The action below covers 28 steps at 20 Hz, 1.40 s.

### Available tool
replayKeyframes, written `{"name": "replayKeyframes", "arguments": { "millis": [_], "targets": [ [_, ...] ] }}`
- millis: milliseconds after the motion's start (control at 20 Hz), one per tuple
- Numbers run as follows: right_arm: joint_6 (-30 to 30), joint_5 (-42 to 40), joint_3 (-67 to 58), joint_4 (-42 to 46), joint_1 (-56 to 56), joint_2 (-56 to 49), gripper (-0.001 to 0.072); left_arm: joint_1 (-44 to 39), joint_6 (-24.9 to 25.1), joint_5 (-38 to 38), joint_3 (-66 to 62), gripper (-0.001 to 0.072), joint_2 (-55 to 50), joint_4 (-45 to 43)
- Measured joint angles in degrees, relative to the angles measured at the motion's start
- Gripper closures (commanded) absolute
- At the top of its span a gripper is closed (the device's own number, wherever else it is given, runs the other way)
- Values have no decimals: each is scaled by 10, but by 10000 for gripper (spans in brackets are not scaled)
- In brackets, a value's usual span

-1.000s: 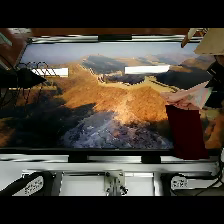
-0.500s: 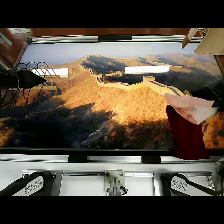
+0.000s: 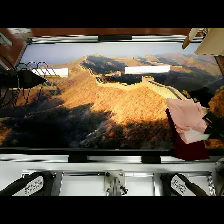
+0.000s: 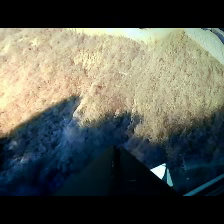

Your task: Fold the shirts.

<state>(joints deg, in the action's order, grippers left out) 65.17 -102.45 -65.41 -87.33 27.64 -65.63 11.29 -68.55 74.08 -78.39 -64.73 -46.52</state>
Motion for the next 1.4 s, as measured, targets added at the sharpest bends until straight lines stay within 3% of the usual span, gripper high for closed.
{"name": "replayKeyframes", "arguments": {
  "millis": [700, 750, 800, 1000, 1200, 1300, 1400],
  "targets": [
    [-15, 41, 106, 63, 1, 4, 599, 0, 0, 1, 0, 680, 0, 2],
    [-17, 42, 112, 64, 1, 4, 361, 0, 0, 1, 0, 680, 0, 5],
    [-20, 42, 117, 67, 1, 4, 180, 0, 0, 1, 0, 680, 0, 8],
    [-9, 32, 123, 81, 2, 4, 177, 0, 1, 0, 0, 680, 0, 16],
    [45, -6, 60, 121, 16, 8, 178, 1, 5, 0, -1, 682, 0, 12],
    [64, 15, -13, 123, 28, 9, 181, -3, 5, -2, -1, 683, -1, -14],
    [95, 86, -90, 101, 24, 10, 185, -21, -4, -21, -1, 683, -2, -71]
  ]
}}
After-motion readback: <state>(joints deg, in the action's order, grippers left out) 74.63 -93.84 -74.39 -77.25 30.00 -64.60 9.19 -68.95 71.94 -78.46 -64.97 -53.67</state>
